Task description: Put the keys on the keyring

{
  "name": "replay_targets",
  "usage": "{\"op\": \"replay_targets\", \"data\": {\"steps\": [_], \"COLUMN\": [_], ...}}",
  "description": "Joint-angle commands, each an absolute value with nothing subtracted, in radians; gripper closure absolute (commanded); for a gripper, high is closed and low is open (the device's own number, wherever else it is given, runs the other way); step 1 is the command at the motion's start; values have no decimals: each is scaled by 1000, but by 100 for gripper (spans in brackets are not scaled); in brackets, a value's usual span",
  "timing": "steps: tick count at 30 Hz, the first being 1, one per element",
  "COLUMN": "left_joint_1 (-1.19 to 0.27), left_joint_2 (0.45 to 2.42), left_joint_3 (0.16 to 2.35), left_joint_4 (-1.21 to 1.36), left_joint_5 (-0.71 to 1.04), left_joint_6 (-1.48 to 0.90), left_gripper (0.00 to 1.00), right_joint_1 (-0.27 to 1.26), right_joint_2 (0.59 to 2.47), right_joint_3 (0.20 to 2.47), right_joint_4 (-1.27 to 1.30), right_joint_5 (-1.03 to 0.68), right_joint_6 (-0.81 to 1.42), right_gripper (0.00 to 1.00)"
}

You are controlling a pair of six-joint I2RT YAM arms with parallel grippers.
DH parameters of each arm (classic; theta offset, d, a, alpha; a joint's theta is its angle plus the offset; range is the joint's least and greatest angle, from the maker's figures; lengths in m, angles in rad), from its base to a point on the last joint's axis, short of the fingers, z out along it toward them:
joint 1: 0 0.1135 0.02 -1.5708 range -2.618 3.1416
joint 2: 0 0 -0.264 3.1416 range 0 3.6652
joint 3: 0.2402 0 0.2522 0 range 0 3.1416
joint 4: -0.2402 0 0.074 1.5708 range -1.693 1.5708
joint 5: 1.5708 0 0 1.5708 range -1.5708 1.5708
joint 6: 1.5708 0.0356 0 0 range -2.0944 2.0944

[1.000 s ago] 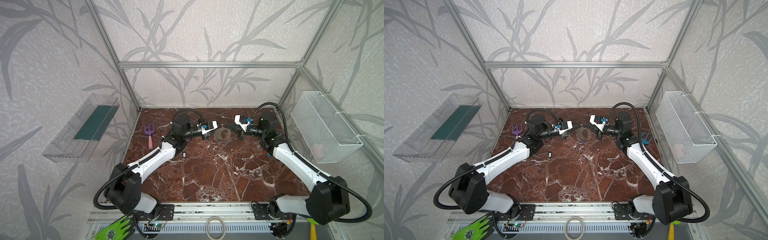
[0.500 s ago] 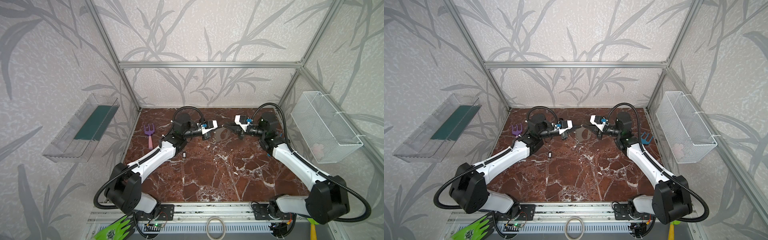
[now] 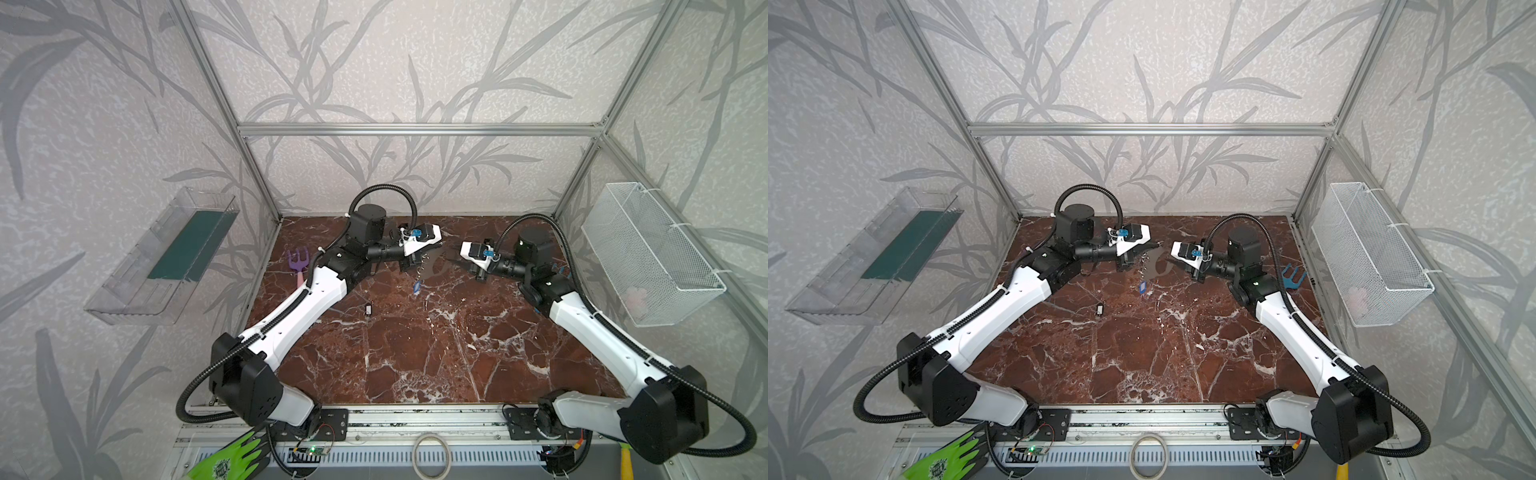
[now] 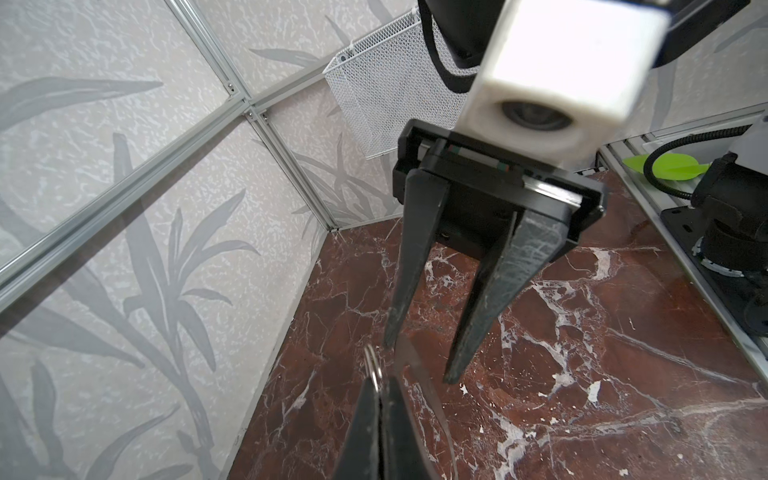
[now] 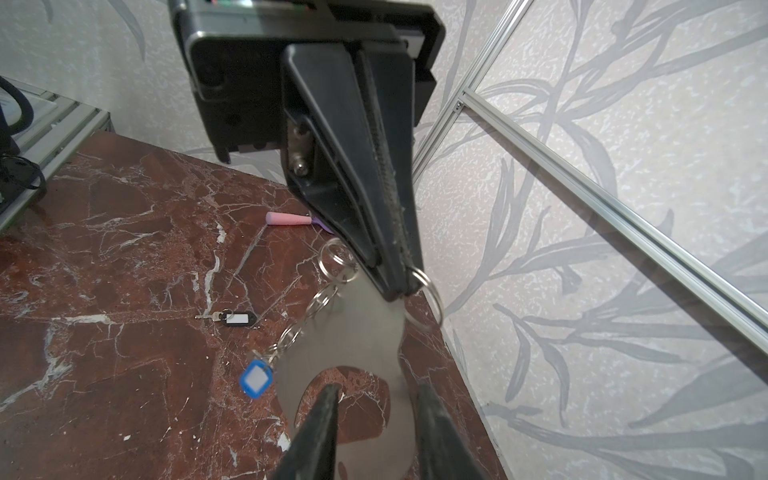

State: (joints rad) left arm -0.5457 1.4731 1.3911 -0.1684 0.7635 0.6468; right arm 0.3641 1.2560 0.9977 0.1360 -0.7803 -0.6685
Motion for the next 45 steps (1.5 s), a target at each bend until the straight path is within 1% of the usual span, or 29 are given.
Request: {"op": "replay_targets", "data": {"steps": [1, 5, 10, 15, 21, 24, 26, 28, 29, 32, 33, 36, 38, 45], "left_joint_1": [-552, -556, -562, -564, -566, -567, -569, -569, -570, -570, -570, -568, -568, -567], "left_joint_2": [1486, 1491, 1493, 1493, 1488, 1487, 1487, 1483, 1479, 1459, 1450, 1435, 1426, 1393], "left_joint_3": [1446, 1459, 1470, 1472, 1470, 1468, 1466, 1460, 1453, 1402, 1379, 1328, 1299, 1198], "left_joint_4": [-305, -329, -345, -347, -348, -346, -345, -336, -322, -233, -200, -120, -78, 85], "left_joint_5": [753, 753, 749, 748, 739, 738, 736, 736, 733, 712, 704, 678, 666, 636], "left_joint_6": [694, 698, 703, 703, 703, 702, 701, 699, 694, 667, 656, 633, 625, 582], "left_gripper": [100, 100, 100, 100, 100, 100, 100, 100, 100, 100, 99, 81, 78, 75], "right_joint_1": [371, 387, 418, 438, 440, 440, 440, 442, 441, 442, 441, 435, 425, 410], "right_joint_2": [1242, 1256, 1274, 1295, 1298, 1296, 1297, 1296, 1296, 1295, 1295, 1295, 1297, 1310], "right_joint_3": [1031, 1054, 1072, 1084, 1080, 1082, 1085, 1079, 1073, 1051, 1045, 1027, 1018, 993], "right_joint_4": [148, 149, 139, 126, 90, 85, 82, 93, 107, 150, 162, 212, 249, 358], "right_joint_5": [-755, -741, -674, -671, -674, -681, -680, -677, -675, -684, -686, -698, -718, -746], "right_joint_6": [-692, -708, -748, -768, -794, -794, -784, -764, -749, -701, -689, -639, -600, -504], "right_gripper": [67, 70, 73, 77, 79, 88, 92, 99, 100, 100, 100, 100, 100, 100]}}
